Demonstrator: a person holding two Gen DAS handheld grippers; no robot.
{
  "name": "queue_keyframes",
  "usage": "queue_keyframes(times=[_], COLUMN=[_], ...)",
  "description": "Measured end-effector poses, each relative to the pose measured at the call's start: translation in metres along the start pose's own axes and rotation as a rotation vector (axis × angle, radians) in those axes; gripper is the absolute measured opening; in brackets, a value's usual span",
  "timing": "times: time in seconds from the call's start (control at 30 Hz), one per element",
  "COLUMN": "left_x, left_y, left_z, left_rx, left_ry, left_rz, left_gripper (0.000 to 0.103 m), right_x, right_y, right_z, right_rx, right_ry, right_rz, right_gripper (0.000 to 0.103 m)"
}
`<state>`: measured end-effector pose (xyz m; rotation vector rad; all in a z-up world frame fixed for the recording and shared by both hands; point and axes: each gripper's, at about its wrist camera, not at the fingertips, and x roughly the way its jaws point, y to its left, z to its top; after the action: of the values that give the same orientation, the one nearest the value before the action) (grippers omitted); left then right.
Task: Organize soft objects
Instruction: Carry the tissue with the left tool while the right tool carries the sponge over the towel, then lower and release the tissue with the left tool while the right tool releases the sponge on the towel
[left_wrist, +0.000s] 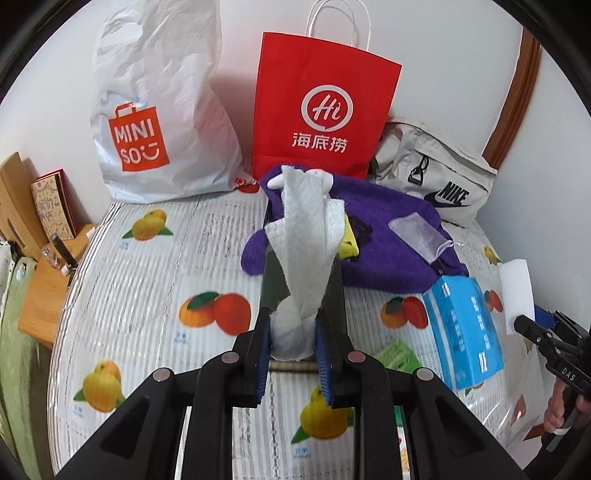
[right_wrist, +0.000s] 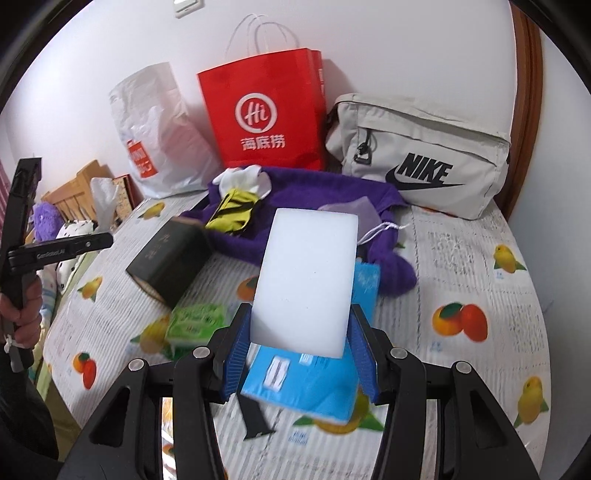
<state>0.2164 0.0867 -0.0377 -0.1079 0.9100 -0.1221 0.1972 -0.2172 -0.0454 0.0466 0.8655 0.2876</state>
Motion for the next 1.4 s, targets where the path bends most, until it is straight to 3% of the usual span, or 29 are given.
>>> queue_keyframes(times=[0.2, 0.73, 1.1, 1.4], left_x=[0.017, 0.109, 0.182, 0.216], left_y=[-0.005, -0.043, -0.069, -0.084], left_z=[0.02, 0.095, 0.127, 0.129], left_rx=[-0.003, 0.065, 0.084, 0.122], left_ry=[0.01, 0.104, 0.213, 0.294], left_rz=[-0.021, -0.098, -0.149, -0.108], left_gripper=[0.021, 0.021, 0.021, 0.023], right_x=[0.016, 0.101, 0.155, 0.18], right_y=[-0.009, -0.05, -0.061, -0.071], right_z=[0.025, 0.091, 0.1, 0.1], right_rx=[-0.01, -0.015, -0.038, -0.02], right_ry=[-0.017, 0.035, 0.133, 0.21], right_rz=[-0.006, -0.023, 0.0, 0.018], right_gripper=[0.051, 0.051, 0.051, 0.051])
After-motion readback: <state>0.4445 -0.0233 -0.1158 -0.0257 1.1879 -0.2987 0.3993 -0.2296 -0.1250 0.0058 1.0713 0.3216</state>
